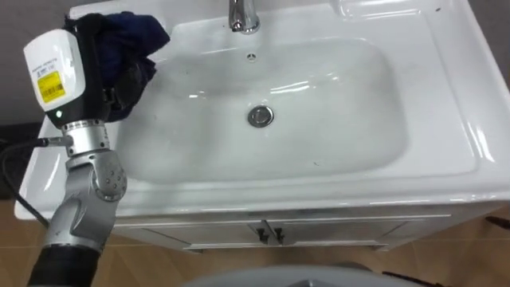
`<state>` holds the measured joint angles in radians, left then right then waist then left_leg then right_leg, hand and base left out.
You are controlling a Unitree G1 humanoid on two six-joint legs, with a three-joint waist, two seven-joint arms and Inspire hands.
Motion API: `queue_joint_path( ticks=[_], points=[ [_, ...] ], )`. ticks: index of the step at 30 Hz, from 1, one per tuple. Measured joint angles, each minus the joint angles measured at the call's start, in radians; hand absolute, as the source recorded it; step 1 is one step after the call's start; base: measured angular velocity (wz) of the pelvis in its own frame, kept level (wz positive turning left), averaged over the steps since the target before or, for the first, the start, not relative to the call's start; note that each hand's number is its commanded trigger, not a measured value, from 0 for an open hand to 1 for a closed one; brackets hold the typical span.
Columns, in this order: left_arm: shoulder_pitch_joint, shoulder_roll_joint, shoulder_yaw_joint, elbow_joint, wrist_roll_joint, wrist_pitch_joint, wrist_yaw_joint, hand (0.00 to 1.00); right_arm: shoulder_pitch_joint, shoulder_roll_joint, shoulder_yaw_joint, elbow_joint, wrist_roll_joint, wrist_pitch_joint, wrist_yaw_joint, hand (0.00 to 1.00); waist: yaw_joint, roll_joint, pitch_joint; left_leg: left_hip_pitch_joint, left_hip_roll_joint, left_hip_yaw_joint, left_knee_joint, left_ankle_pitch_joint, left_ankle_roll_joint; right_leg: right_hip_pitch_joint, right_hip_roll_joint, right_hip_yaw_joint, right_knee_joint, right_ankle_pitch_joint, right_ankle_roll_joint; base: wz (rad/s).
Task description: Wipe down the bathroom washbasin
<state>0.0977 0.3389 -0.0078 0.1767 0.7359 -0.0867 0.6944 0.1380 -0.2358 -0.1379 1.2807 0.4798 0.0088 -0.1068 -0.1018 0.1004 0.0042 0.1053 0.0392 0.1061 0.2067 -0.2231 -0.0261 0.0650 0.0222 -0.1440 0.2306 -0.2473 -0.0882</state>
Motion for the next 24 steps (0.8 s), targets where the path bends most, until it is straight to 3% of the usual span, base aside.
queue_joint_path(
  ticks=[4, 14, 19, 24],
  points=[
    [0.03, 0.0, 0.038, 0.003, -0.014, 0.005, 0.0, 1.0, 0.002, 0.0, 0.0, -0.005, -0.014, 0.0, 0.0, 0.0, 0.001, -0.007, -0.0054, 0.0, -0.001, 0.0, -0.001, 0.0, 0.0, 0.005, -0.001, -0.009, -0.003, 0.002, 0.002, 0.06],
    [0.034, 0.0, 0.045, 0.053, -0.021, 0.019, -0.007, 1.0, 0.031, 0.001, -0.004, -0.039, -0.02, 0.0, -0.002, 0.0, 0.02, -0.011, -0.0083, 0.013, -0.002, 0.0, -0.002, 0.0, 0.0, 0.024, -0.001, -0.005, -0.012, 0.004, 0.004, -0.01],
    [0.038, 0.0, 0.045, 0.053, -0.021, 0.062, -0.012, 1.0, 0.042, 0.001, -0.004, -0.041, -0.019, 0.006, 0.003, 0.0, 0.025, -0.008, -0.0087, 0.014, -0.003, 0.001, -0.004, 0.0, 0.0, 0.024, 0.0, -0.001, -0.013, 0.004, 0.004, -0.01],
    [0.053, 0.0, 0.045, 0.057, -0.021, 0.075, -0.037, 1.0, 0.044, 0.001, -0.003, -0.041, -0.019, 0.007, 0.023, 0.0, 0.024, -0.005, -0.005, 0.015, -0.003, 0.001, -0.004, 0.0, 0.0, 0.023, 0.0, 0.004, -0.013, 0.004, 0.004, -0.03]
  ],
)
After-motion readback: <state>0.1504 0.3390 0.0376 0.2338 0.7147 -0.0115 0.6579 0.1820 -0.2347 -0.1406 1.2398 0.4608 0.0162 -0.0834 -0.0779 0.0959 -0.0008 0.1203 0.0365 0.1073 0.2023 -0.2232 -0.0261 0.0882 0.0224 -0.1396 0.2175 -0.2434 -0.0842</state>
